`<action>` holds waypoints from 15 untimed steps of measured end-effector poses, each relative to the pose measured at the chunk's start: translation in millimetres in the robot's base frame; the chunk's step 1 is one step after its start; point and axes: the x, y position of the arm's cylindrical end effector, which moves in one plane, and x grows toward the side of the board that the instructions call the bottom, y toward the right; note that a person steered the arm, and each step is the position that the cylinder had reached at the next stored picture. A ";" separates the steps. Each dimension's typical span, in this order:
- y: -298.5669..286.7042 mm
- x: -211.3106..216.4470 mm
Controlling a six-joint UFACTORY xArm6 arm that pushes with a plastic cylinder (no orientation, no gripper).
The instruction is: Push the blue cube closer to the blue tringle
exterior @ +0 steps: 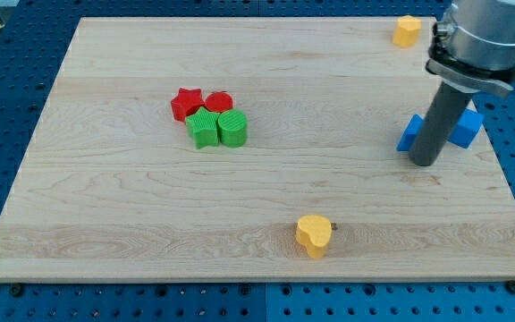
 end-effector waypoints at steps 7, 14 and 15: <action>53.4 -54.8; 27.9 -24.7; 27.6 -27.3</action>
